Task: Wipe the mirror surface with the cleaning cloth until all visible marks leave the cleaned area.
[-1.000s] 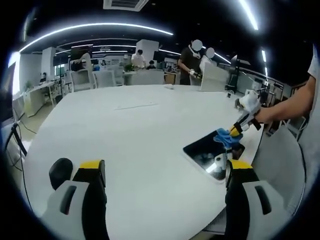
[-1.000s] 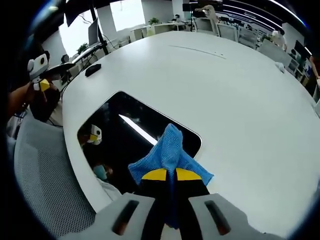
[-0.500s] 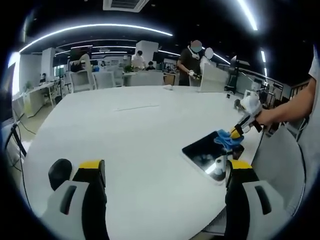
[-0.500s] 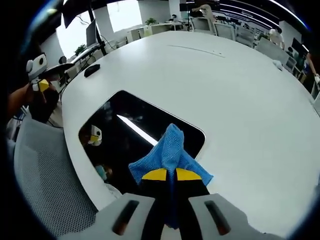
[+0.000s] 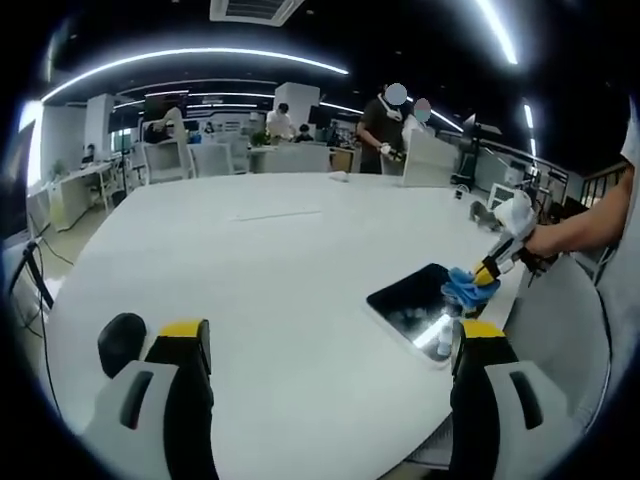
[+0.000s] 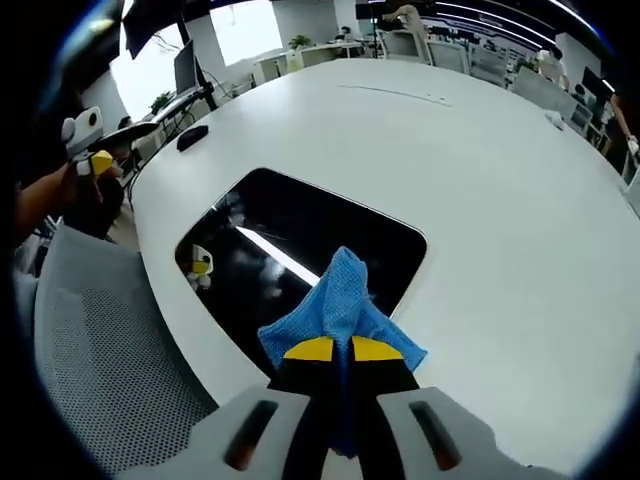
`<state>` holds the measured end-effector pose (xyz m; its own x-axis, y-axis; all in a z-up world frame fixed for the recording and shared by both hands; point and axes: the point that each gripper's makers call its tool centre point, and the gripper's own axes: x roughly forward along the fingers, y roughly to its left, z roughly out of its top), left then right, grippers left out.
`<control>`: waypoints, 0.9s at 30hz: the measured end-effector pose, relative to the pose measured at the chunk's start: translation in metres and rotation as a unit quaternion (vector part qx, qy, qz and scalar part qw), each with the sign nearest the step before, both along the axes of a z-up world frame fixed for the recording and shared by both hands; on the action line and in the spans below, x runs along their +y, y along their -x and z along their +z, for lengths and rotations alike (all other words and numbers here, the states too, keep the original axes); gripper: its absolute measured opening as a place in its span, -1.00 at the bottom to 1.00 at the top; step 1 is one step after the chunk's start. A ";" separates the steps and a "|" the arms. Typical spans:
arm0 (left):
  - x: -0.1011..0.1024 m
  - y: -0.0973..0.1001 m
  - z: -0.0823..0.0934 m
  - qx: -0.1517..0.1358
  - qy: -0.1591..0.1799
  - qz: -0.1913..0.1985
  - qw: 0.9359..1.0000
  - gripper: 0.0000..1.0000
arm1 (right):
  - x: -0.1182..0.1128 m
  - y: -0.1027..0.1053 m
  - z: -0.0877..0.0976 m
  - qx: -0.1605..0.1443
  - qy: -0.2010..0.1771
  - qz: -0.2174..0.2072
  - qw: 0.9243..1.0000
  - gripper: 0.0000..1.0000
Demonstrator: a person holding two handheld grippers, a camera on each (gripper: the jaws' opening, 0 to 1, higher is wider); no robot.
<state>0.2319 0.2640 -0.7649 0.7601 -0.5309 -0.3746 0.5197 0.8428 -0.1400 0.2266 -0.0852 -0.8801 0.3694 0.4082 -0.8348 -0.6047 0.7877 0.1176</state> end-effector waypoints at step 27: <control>0.000 -0.005 -0.002 0.001 0.010 0.004 1.000 0.98 | 0.003 0.011 0.000 0.014 -0.007 -0.004 1.000 -1.00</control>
<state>0.2371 0.2639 -0.7668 0.7643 -0.5313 -0.3654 0.5120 0.8445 -0.1568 0.2152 -0.0824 -0.8796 0.3494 0.4164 -0.8394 -0.5950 0.7907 0.1446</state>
